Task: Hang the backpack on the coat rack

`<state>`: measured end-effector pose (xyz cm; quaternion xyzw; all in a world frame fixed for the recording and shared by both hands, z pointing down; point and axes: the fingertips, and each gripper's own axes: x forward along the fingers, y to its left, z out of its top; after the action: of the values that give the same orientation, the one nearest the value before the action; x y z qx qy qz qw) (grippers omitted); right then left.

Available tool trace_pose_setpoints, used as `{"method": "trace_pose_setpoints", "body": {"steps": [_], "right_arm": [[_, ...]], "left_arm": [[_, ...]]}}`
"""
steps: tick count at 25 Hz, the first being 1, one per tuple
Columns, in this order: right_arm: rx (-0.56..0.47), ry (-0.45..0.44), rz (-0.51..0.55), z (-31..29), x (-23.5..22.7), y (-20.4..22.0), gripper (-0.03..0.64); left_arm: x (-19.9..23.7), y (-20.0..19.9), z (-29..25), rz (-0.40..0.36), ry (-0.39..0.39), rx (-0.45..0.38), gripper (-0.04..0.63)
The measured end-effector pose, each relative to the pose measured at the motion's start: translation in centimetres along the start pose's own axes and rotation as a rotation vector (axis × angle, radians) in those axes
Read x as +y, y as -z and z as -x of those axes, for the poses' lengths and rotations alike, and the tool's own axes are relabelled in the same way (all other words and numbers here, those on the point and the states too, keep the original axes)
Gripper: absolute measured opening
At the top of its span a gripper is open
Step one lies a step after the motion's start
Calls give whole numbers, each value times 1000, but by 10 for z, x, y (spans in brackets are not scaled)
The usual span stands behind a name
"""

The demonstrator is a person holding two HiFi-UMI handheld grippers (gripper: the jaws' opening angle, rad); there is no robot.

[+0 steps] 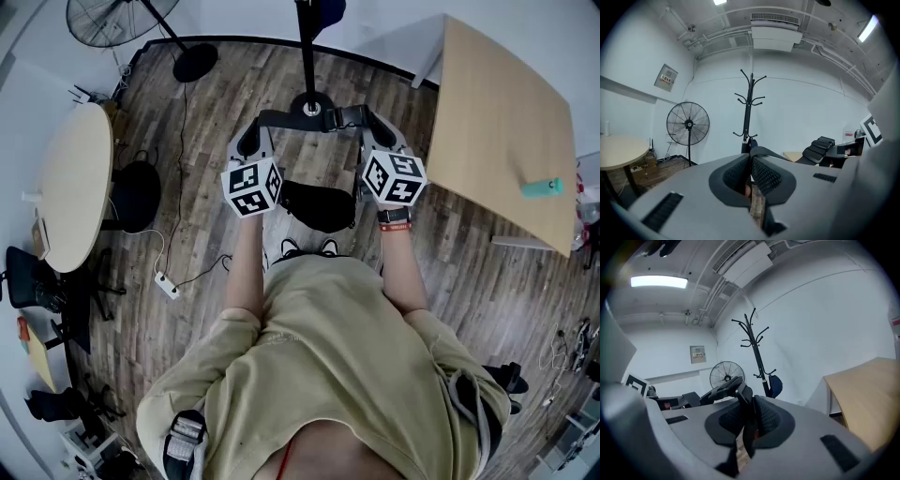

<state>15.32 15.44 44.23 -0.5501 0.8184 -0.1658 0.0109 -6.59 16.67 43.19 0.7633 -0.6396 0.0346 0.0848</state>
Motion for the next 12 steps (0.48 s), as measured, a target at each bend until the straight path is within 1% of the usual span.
{"method": "trace_pose_setpoints", "body": {"steps": [3,6,12], "right_arm": [[2,-20,4,3,0,10,44],[5,-18,3,1,-9,14,44],[-13,4,8,-21,-20,2,44]], "left_arm": [[-14,2,2,-17,1,-14,25],[-27,0,-3,-19,11,-28,25],[-25,-1,-22,-13,23,-23,25]]}}
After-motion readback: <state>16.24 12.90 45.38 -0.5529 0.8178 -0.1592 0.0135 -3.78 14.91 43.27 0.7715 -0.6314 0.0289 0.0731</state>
